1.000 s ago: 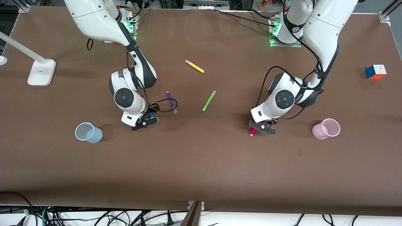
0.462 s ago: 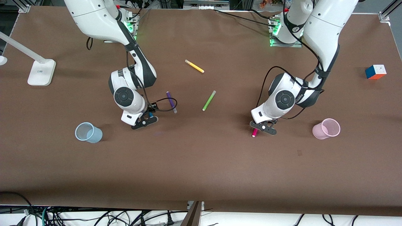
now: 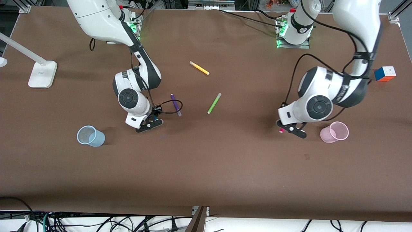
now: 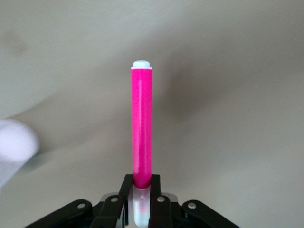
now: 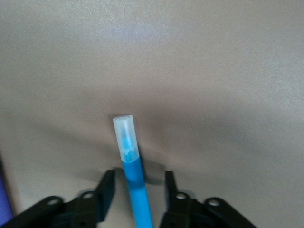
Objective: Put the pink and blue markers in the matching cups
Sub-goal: 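Carry the pink marker to the pink cup while the right gripper carries blue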
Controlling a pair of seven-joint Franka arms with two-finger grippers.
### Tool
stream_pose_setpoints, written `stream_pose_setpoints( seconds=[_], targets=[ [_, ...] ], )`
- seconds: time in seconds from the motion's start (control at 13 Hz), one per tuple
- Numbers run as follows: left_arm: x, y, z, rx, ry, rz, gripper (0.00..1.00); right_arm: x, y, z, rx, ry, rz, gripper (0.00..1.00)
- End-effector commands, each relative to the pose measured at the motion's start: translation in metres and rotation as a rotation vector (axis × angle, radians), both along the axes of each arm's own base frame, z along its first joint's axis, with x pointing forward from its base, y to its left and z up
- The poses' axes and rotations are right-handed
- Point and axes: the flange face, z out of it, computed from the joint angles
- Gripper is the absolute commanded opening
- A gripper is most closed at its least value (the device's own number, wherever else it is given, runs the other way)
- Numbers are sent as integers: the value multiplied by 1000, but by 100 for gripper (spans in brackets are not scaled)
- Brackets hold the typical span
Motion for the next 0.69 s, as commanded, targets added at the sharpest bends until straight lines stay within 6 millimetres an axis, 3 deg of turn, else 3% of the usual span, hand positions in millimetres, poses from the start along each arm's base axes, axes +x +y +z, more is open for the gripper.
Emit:
stream_pose_setpoints(
  seconds=[0.0,0.23,0.31,0.38,0.54,0.62],
  targets=[
    [14,45,20,128,65,-103,0,-7,1,-2,9,-1,-11,27],
    [26,104,44,225,125,-240,0,-7,1,-5,9,-2,-11,19],
    [29,117,44,276,139,-289,0,-8,1,-6,8,0,-11,13],
    [32,127,43,335,153,-331,0,-8,1,-6,7,-1,-9,0],
    [33,145,29,433,215,-380,0,-3,2,8,16,-15,9,0],
    [34,150,23,455,240,-400,0,3,1,28,29,-42,16,0]
  ],
)
